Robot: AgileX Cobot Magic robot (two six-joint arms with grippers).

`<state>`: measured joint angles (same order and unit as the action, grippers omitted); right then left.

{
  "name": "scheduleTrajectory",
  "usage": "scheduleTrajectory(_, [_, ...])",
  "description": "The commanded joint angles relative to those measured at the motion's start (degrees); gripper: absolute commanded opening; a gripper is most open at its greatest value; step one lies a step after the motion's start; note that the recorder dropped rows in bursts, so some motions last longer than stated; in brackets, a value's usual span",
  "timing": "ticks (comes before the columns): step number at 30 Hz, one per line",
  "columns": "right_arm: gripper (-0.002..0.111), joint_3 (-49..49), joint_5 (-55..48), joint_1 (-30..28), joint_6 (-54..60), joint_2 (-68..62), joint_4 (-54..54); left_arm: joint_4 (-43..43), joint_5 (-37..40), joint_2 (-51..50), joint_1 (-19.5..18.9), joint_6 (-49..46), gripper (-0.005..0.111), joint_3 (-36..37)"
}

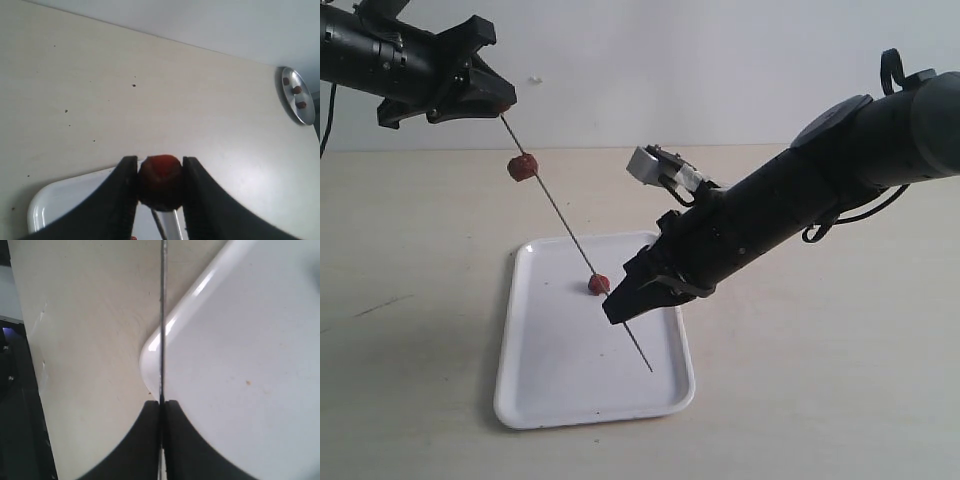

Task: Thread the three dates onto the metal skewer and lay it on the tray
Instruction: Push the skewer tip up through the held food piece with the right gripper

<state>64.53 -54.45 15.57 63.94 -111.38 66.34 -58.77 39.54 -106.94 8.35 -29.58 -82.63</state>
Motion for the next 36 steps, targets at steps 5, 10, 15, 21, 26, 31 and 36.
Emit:
scheduleTrajectory(5, [0.0,-0.2,0.3,0.1,0.9,0.6,0.1,1.5,0.2,0.3,0.2,1.0,0.031,0.0])
scheduleTrajectory(10, [0.0,-0.2,1.3,0.1,0.9,0.6,0.1,2.5,1.3,0.3,0.2,1.8,0.031,0.0])
scheduleTrajectory(15, [0.0,-0.2,2.6,0.1,2.3,0.6,2.3,1.1,2.4,0.3,0.3,1.8,0.031,0.0])
scheduleTrajectory(21, [0.0,-0.2,6.3,0.1,3.5,0.6,6.9,0.9,3.7,0.3,0.4,1.8,0.031,0.0])
scheduleTrajectory(26, [0.0,-0.2,7.7,0.1,6.0,0.6,11.3,1.1,3.6,0.3,1.3,1.8,0.031,0.0])
scheduleTrajectory(31, [0.0,-0.2,7.7,0.1,7.4,0.6,14.9,1.1,2.5,0.3,2.7,1.8,0.031,0.0])
scheduleTrajectory(36, [0.0,-0.2,9.6,0.1,7.9,0.6,17.2,1.1,2.8,0.3,3.1,1.8,0.031,0.0])
